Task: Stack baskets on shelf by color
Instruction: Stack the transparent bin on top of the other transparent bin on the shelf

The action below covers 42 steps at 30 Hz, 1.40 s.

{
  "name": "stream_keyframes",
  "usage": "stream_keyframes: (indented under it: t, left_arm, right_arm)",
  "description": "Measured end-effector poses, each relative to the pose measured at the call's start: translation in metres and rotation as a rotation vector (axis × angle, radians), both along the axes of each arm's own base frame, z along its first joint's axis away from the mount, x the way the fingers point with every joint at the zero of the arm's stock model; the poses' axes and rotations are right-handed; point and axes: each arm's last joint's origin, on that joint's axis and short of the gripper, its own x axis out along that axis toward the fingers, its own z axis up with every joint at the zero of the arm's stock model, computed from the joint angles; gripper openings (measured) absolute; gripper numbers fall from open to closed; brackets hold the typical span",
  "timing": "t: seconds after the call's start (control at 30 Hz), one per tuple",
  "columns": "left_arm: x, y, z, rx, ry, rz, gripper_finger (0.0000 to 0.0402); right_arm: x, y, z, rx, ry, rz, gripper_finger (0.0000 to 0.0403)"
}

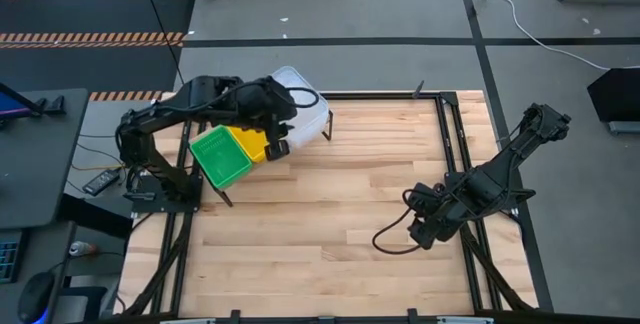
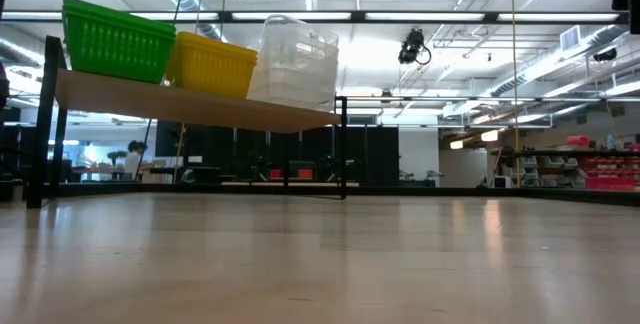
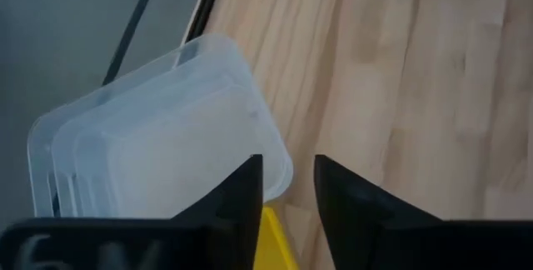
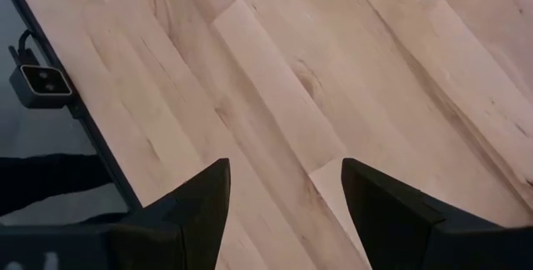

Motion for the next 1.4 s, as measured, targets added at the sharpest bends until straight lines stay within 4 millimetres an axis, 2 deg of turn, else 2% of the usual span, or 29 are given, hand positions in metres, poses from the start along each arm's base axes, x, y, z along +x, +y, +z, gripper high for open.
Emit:
stream_keyframes:
  t: [0.23, 0.37, 0.53, 0.83, 1.07, 1.4]
  left_arm:
    - [-0.003, -0.001, 0.001, -0.089, -0.037, 0.056, 0.0172]
    - [0.011, -0.001, -0.012, -0.148, -0.003, 0.105, 0.0194]
    - [0.026, -0.005, -0.024, -0.155, 0.034, 0.078, 0.0207]
    - [0.048, 0.011, -0.049, -0.098, 0.141, 0.082, 0.0203]
    - [0.057, 0.025, -0.062, -0.064, 0.209, 0.064, 0.02]
    - [0.063, 0.038, -0.069, 0.002, 0.26, -0.026, 0.0167]
  right_arm:
    - [-0.002, 0.004, 0.0, 0.014, -0.003, 0.016, 0.0236]
    - [-0.002, 0.004, 0.0, 0.015, -0.003, 0.017, 0.0236]
    - [-0.002, 0.005, 0.001, 0.02, -0.011, 0.017, 0.0236]
    - [-0.001, 0.005, 0.001, 0.017, -0.018, 0.014, 0.0236]
    - [-0.001, 0.005, 0.001, 0.015, -0.027, 0.002, 0.0236]
    - [0.0, 0.004, 0.001, -0.011, -0.056, -0.018, 0.0236]
